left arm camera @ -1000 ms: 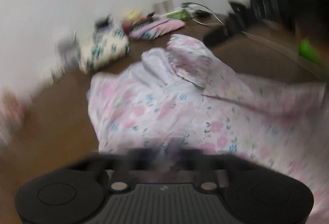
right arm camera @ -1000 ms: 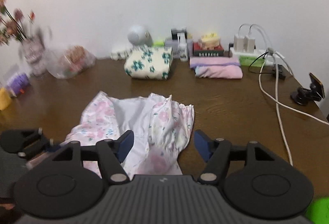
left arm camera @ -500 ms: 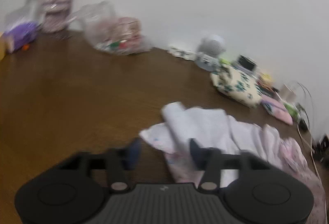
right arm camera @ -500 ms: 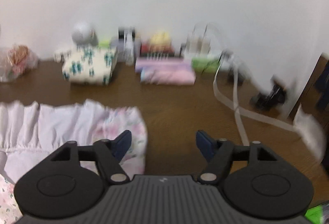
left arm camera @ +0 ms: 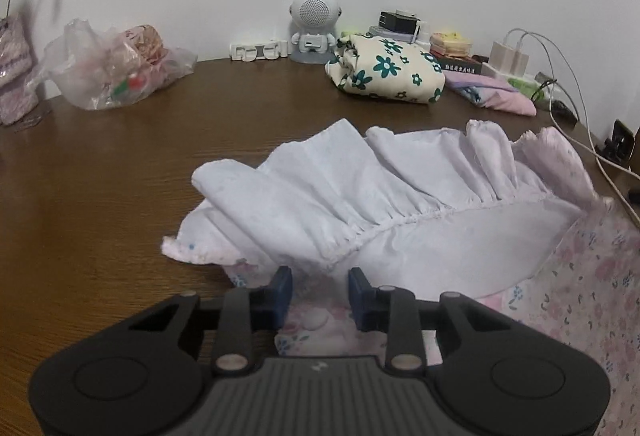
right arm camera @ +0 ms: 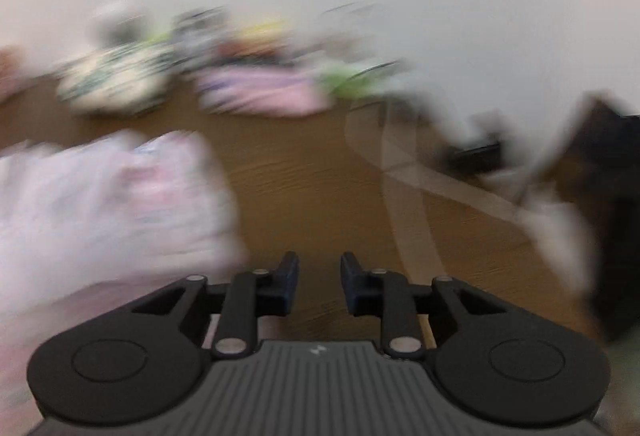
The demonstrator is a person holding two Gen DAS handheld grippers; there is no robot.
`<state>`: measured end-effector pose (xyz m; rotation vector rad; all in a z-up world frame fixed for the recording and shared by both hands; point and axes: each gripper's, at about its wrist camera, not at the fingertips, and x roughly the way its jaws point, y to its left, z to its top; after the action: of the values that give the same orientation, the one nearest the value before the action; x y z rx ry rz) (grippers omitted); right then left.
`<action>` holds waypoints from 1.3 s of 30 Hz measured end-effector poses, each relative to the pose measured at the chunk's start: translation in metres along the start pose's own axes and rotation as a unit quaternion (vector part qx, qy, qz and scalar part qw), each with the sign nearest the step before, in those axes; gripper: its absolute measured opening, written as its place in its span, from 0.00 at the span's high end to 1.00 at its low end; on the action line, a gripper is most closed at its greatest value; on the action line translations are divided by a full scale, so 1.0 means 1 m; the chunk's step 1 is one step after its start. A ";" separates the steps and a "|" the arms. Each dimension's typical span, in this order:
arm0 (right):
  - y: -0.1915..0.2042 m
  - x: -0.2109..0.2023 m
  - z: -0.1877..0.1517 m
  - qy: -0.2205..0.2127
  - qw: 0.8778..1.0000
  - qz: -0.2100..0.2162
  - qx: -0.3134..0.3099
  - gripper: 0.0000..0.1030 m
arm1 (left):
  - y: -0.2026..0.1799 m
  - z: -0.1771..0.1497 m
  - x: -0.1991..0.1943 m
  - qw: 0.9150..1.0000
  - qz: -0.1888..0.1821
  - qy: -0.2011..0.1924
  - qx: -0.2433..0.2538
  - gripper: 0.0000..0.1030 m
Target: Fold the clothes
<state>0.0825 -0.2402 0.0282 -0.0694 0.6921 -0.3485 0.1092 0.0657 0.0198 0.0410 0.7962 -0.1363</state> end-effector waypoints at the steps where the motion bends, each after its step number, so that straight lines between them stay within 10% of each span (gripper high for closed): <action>1: -0.003 -0.006 0.000 -0.008 1.000 0.007 0.003 0.66 | 0.000 0.001 0.001 1.000 -0.001 0.000 0.000 0.69; 5: 0.003 -0.039 -0.007 -0.031 0.997 0.075 -0.015 0.51 | 0.004 0.010 0.007 1.000 0.010 0.000 -0.006 0.46; 8: 0.023 -0.065 -0.021 0.001 0.976 0.211 -0.058 0.52 | 0.002 0.015 0.016 0.999 0.046 -0.002 0.016 0.38; 10: 0.035 -0.079 -0.034 0.029 0.955 0.281 -0.089 0.52 | 0.004 0.013 0.017 0.999 0.036 -0.011 0.018 0.45; 12: 0.048 -0.089 -0.051 0.047 0.939 0.315 -0.127 0.52 | 0.006 0.013 0.015 1.000 0.024 -0.011 0.011 0.82; 20: 0.058 -0.085 -0.068 0.085 0.929 0.304 -0.193 0.54 | 0.015 -0.013 -0.015 0.994 0.110 -0.004 0.022 0.95; 27: 0.081 -0.042 -0.030 0.067 0.950 0.214 -0.218 0.48 | 0.018 -0.081 -0.080 0.991 0.133 -0.002 0.013 0.95; 31: 0.105 -0.029 -0.003 0.020 0.964 0.146 -0.223 0.65 | -0.002 -0.109 -0.115 0.991 0.129 0.008 0.028 0.90; 34: 0.096 -0.073 0.003 -0.033 0.956 0.215 -0.198 0.51 | 0.001 -0.116 -0.144 0.993 0.113 -0.021 -0.001 0.85; 39: 0.071 -0.130 -0.034 0.001 0.900 0.392 -0.192 0.33 | 0.023 -0.100 -0.153 0.992 0.088 -0.089 -0.018 0.60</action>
<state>-0.0115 -0.1275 0.0694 -0.1578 0.7269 0.5699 -0.0645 0.1137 0.0593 0.0646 0.6135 0.0416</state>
